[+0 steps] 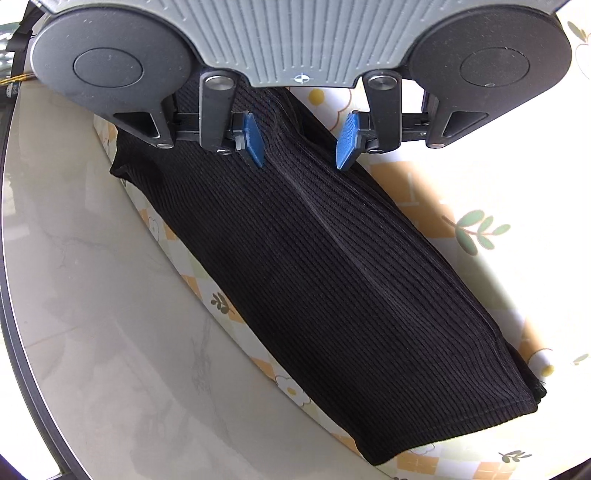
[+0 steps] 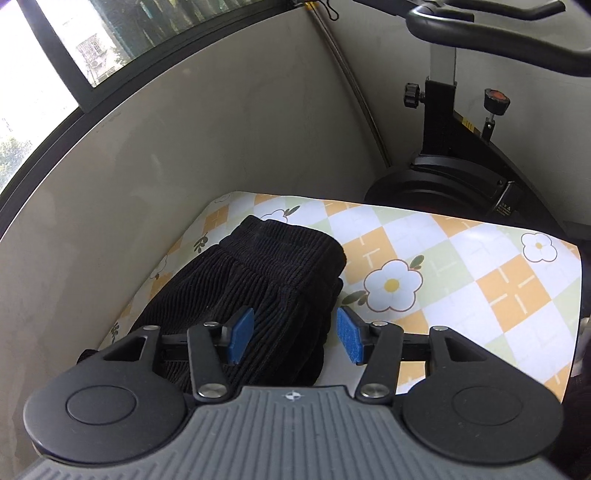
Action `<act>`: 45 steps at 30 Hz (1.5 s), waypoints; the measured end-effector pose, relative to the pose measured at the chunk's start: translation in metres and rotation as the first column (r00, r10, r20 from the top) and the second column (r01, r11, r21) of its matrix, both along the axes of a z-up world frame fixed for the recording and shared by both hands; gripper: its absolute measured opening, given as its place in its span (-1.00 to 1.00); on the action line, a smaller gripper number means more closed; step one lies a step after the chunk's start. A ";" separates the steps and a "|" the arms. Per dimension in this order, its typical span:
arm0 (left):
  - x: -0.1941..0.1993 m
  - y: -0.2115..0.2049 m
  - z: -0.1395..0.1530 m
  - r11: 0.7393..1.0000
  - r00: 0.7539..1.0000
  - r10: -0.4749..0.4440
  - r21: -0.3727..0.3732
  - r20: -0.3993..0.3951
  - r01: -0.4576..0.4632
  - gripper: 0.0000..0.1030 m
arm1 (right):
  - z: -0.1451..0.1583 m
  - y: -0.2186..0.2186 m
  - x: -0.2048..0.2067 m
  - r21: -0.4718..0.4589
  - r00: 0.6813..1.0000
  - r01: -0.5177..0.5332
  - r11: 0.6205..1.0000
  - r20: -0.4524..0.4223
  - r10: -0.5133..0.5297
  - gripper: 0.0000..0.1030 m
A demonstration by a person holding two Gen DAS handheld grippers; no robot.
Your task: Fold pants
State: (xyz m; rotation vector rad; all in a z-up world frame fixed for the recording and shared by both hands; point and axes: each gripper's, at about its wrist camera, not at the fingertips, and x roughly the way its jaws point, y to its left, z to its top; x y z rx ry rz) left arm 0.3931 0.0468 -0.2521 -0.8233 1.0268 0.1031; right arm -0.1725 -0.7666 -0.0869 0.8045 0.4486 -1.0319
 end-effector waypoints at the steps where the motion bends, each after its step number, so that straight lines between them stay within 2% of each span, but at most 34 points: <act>1: -0.003 0.008 0.003 1.000 1.000 0.019 0.004 0.013 -0.019 -0.12 | 0.004 0.009 0.007 -0.014 0.999 -0.031 0.999 -0.012 0.031 0.15; 5: -0.013 0.050 0.009 0.991 0.991 0.129 0.014 0.045 -0.130 -0.12 | 0.009 0.043 0.055 -0.032 0.974 -0.217 0.976 -0.067 0.215 0.17; 9: -0.021 0.092 0.002 0.963 0.963 0.268 0.004 0.036 -0.269 -0.12 | -0.003 0.071 0.103 0.013 0.931 -0.356 0.935 -0.085 0.355 0.17; 13: -0.018 0.119 -0.009 0.948 0.947 0.320 -0.007 0.030 -0.320 -0.12 | -0.015 0.093 0.134 0.028 0.892 -0.428 0.903 -0.146 0.428 0.17; 17: -0.008 0.138 -0.016 0.921 0.920 0.390 -0.024 0.025 -0.390 -0.12 | -0.028 0.093 0.146 0.061 0.887 -0.423 0.904 -0.176 0.427 0.17; 22: 0.000 0.155 -0.012 0.921 0.920 0.389 0.017 0.046 -0.390 -0.17 | -0.033 0.093 0.152 0.066 0.880 -0.422 0.904 -0.207 0.427 0.17; 24: 0.004 0.159 -0.010 0.921 0.921 0.387 0.020 0.048 -0.388 -0.37 | -0.036 0.095 0.151 0.068 0.880 -0.421 0.905 -0.213 0.425 0.17; 28: 0.013 0.161 -0.017 0.932 0.933 0.359 0.046 -0.005 -0.359 -0.38 | -0.039 0.099 0.153 0.073 0.879 -0.418 0.905 -0.217 0.424 0.17; 31: 0.010 0.160 -0.026 0.930 0.930 0.367 0.023 -0.008 -0.366 -0.38 | -0.040 0.102 0.156 0.078 0.878 -0.420 0.904 -0.219 0.426 0.17; 32: 0.010 0.160 -0.026 0.936 0.936 0.346 0.037 0.063 -0.349 -0.53 | -0.041 0.102 0.156 0.079 0.876 -0.422 0.903 -0.220 0.428 0.17; 33: 0.009 0.161 -0.026 0.934 0.935 0.355 0.026 0.025 -0.356 -0.82 | -0.040 0.102 0.155 0.081 0.875 -0.424 0.902 -0.220 0.431 0.17; 35: 0.010 0.160 -0.017 0.938 0.939 0.337 0.065 0.063 -0.341 -0.83 | -0.041 0.102 0.156 0.084 0.872 -0.428 0.900 -0.222 0.435 0.17; 38: 0.008 0.167 0.000 0.931 0.927 0.345 0.071 0.147 -0.358 -0.83 | -0.041 0.101 0.160 0.083 0.863 -0.445 0.891 -0.225 0.452 0.17; 41: 0.014 0.171 -0.010 0.932 0.934 0.341 0.091 0.105 -0.350 -0.83 | -0.047 0.102 0.165 0.103 0.844 -0.469 0.877 -0.242 0.479 0.17; 45: 0.014 0.171 -0.020 0.950 0.954 0.294 0.092 0.057 -0.298 -0.73 | -0.052 0.103 0.168 0.106 0.827 -0.488 0.867 -0.260 0.497 0.17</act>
